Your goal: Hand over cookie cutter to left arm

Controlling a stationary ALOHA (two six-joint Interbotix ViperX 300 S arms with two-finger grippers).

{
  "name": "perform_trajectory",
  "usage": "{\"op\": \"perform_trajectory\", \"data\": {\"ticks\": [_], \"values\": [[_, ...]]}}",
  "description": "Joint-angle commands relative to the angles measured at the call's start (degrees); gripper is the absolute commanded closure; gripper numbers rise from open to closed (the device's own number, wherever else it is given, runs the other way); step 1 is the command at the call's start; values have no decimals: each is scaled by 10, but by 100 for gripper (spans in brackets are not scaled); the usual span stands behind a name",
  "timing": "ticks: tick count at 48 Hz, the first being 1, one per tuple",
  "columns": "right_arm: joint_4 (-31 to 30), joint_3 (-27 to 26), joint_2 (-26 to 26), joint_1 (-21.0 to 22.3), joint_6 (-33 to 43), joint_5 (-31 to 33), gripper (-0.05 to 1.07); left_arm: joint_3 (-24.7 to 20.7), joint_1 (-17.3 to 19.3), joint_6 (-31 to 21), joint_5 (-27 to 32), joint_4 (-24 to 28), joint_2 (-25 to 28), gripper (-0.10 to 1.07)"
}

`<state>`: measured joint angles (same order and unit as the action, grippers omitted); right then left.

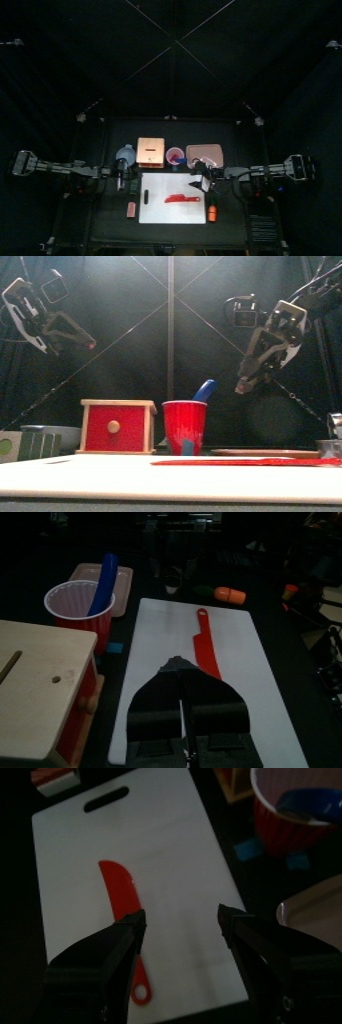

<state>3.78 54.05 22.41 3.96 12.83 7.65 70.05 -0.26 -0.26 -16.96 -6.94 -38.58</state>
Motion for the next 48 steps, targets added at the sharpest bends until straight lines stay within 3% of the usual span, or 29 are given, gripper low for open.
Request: {"op": "perform_trajectory", "data": {"ticks": [1,15,23,37,48], "values": [[8,-15,25,-2,1,38,11,-8,1,1,-4,1,0,81],[36,-16,100,-1,3,220,11,-8,1,1,-4,0,0,81],[-7,-6,117,-1,1,308,11,-4,1,0,-4,0,0,81],[-64,28,104,-35,1,330,11,-3,1,1,-5,-10,0,81],[-65,39,91,-55,2,331,11,-1,1,1,-5,-11,0,81]]}}
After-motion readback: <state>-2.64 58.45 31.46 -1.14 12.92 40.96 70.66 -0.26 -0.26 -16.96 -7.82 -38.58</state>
